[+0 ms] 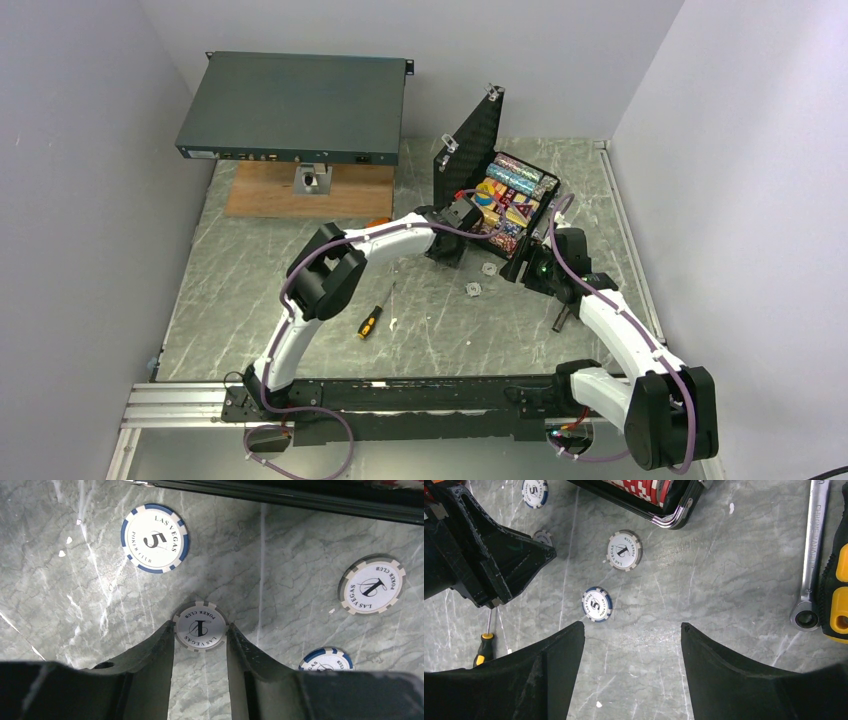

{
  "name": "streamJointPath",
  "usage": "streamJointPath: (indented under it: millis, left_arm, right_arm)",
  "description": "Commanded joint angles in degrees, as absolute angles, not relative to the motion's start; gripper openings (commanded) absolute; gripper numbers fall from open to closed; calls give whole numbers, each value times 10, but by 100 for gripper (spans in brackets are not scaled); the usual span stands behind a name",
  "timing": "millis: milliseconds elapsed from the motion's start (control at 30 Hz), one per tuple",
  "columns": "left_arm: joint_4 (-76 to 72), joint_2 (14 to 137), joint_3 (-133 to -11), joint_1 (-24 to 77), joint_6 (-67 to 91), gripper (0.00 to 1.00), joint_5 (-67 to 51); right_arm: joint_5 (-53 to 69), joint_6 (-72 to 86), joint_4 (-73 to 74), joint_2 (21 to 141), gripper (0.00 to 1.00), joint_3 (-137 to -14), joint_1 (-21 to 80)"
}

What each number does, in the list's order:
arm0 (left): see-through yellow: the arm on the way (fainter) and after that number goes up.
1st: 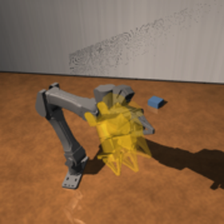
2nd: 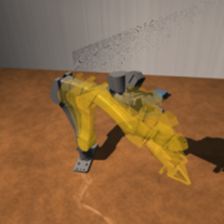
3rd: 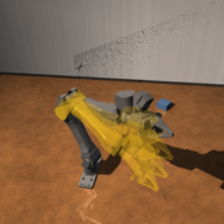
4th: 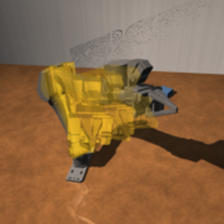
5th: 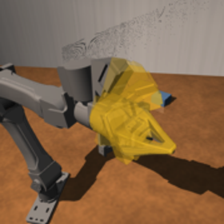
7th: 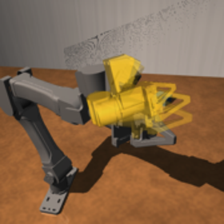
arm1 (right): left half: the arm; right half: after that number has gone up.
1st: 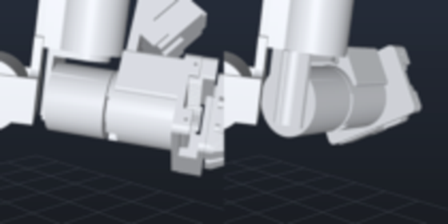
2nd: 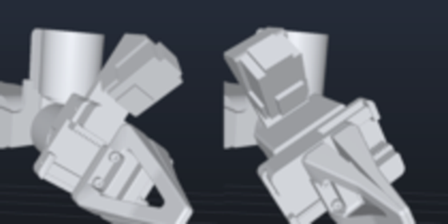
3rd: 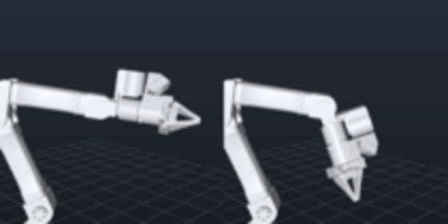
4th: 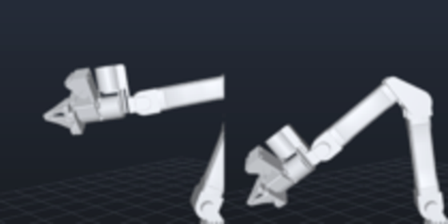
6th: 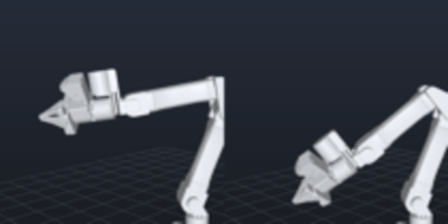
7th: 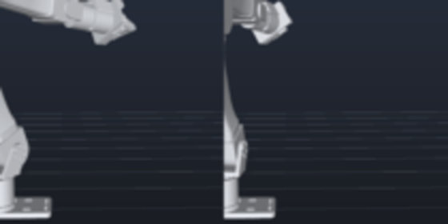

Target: Pack up texas hold em set

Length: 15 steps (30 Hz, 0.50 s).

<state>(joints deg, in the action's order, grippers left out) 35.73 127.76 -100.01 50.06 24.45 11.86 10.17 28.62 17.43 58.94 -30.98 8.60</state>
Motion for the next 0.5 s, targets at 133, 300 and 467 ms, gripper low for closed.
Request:
streamJointPath:
  millis: [133, 300, 467]
  left_arm:
    - [402, 1246, -964, 502, 224, 20, 113]
    - [366, 1187, -924, 503, 211, 12, 99]
    - [306, 1129, -859, 505, 181, 5, 82]
  right_arm:
    - [113, 290, 146, 586, 73, -311, 84]
    - [136, 298, 136, 598, 73, -311, 85]
    - [181, 309, 119, 619, 73, -317, 83]
